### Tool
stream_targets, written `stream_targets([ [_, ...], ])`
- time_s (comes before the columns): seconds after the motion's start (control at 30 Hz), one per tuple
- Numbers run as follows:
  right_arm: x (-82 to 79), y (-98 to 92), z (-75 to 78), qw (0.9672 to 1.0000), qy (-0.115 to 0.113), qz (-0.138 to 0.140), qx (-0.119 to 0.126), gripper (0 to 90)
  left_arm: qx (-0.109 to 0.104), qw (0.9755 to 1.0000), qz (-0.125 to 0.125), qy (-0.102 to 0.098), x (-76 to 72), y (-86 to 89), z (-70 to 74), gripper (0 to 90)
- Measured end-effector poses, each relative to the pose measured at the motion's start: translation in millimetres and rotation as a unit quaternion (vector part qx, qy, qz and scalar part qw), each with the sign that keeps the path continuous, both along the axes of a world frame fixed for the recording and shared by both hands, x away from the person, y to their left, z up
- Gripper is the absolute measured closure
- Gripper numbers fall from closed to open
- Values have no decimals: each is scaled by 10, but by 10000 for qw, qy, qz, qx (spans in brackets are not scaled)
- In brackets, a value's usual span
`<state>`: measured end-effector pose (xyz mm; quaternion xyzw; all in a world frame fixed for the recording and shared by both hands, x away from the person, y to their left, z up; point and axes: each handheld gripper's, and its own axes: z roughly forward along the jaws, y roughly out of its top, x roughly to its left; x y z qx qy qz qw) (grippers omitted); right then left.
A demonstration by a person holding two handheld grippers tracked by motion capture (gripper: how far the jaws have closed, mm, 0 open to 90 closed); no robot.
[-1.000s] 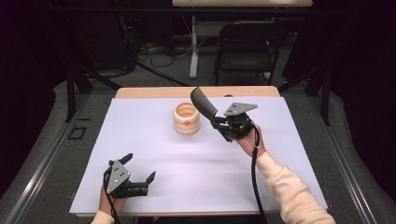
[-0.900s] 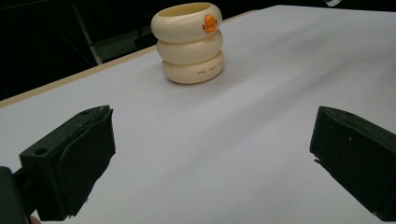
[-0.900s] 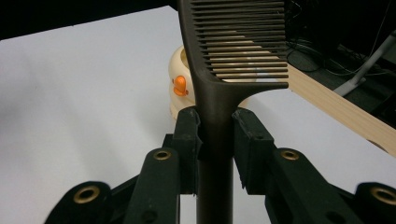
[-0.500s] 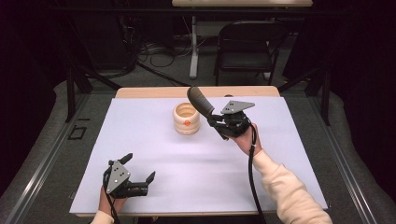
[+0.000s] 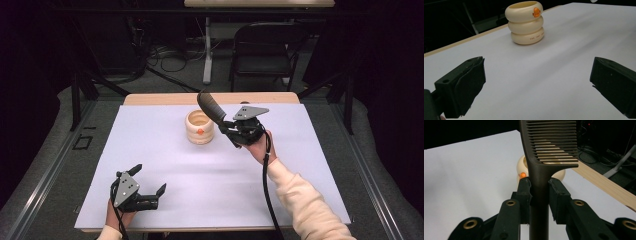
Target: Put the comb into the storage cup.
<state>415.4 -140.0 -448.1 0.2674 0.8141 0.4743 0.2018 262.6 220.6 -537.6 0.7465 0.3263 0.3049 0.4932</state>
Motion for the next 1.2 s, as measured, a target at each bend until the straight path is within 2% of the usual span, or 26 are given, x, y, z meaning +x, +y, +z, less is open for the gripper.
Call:
stream_targets([
  [0.37, 43, 65, 25, 10000, -58, 18, 56, 725, 2, 10000, 1, 0, 0, 0, 0, 2],
  [0.8, 135, 114, 55, 9996, -5, 24, 264, 725, 4, 10000, -3, 0, 5, -1, -1, 2],
  [1.2, 211, 177, 97, 9996, -46, -3, 261, 725, -2, 10000, 2, 0, 5, -1, 0, 2],
])
